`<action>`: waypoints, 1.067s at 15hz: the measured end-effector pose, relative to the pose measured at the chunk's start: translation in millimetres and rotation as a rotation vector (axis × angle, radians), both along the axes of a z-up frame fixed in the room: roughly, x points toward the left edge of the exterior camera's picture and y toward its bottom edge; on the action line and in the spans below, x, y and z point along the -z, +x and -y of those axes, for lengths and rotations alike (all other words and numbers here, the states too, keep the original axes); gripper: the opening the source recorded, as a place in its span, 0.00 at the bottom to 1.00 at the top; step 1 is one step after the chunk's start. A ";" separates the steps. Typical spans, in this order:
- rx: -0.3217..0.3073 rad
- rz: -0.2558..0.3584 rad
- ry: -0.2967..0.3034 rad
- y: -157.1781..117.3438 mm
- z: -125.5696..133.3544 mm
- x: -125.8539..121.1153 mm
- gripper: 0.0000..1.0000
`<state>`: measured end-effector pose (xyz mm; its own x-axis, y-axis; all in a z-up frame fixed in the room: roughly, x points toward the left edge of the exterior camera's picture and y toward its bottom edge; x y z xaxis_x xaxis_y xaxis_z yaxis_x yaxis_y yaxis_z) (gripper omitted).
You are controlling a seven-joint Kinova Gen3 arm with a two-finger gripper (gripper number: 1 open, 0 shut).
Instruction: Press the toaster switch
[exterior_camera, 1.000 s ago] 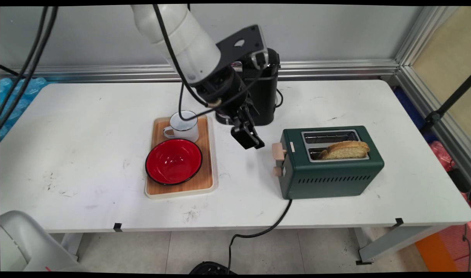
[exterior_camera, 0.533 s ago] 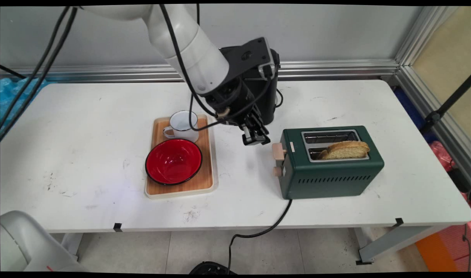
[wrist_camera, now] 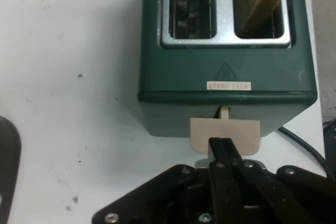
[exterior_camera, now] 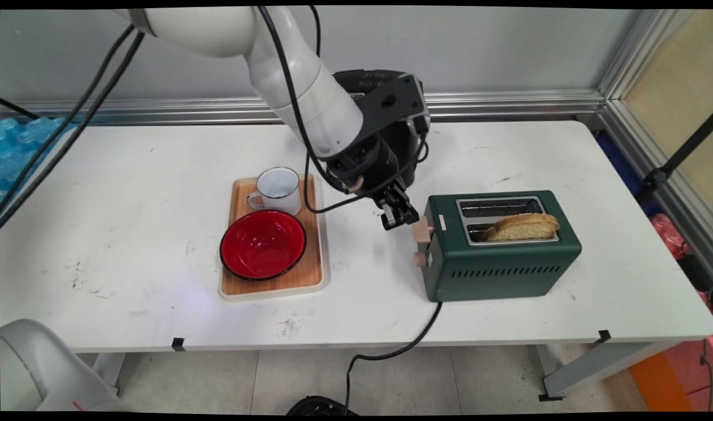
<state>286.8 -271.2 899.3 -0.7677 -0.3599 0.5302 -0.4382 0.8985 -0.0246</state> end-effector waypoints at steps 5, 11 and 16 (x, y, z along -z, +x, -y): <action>0.000 0.001 0.011 -7.3 2.5 15.2 0.00; -0.004 0.005 0.025 -16.2 6.5 31.4 0.00; -0.006 0.014 0.040 -20.6 8.0 44.8 0.00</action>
<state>266.2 -279.2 854.5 -0.7729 -0.3854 0.5041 -0.4436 0.8962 0.0050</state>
